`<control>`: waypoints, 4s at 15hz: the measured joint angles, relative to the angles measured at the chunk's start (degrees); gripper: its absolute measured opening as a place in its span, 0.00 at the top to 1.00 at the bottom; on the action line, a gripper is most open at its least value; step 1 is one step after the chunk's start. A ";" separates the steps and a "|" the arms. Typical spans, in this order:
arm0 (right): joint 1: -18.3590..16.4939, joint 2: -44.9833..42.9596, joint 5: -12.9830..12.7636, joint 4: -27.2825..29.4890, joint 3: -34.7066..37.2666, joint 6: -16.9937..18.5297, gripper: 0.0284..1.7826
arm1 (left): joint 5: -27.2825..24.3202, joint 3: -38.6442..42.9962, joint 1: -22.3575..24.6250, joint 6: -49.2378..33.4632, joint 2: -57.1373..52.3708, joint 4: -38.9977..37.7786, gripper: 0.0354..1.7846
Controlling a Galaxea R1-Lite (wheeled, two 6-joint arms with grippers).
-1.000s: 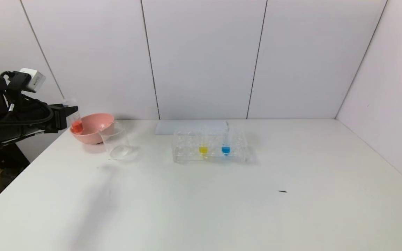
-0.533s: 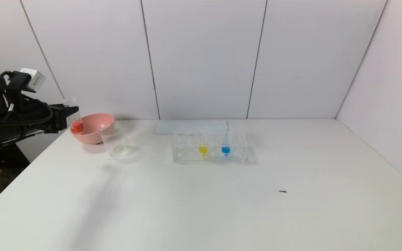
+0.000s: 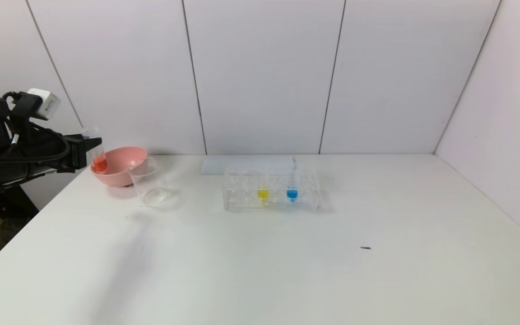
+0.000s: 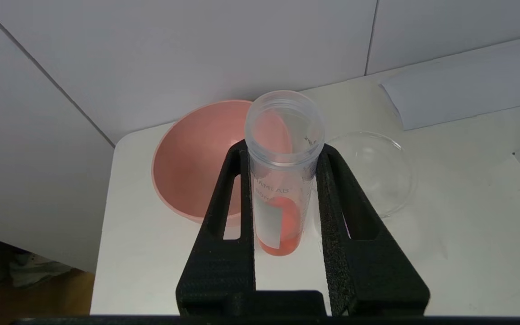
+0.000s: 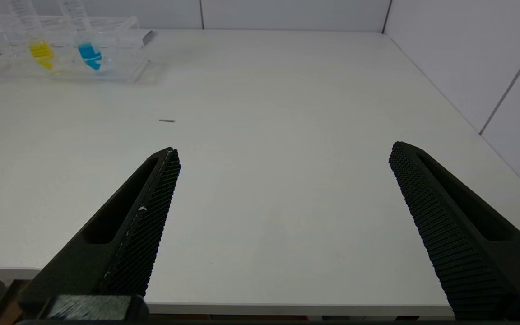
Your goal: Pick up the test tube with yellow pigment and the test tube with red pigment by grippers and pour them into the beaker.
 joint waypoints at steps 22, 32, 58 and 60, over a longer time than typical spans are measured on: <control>0.00 0.00 0.00 0.00 0.00 0.00 0.05 | 4.77 -5.21 -3.01 13.03 1.77 9.33 0.77; 0.00 0.00 0.00 0.00 0.00 0.00 0.05 | 4.66 -8.02 -3.72 19.80 1.79 15.27 0.77; 0.00 0.00 0.00 0.00 0.00 0.00 0.05 | 5.11 -13.79 -5.29 31.54 1.63 27.79 0.77; 0.00 0.00 0.00 0.00 0.00 0.00 0.05 | 5.13 -13.78 -5.21 32.55 1.93 27.78 0.77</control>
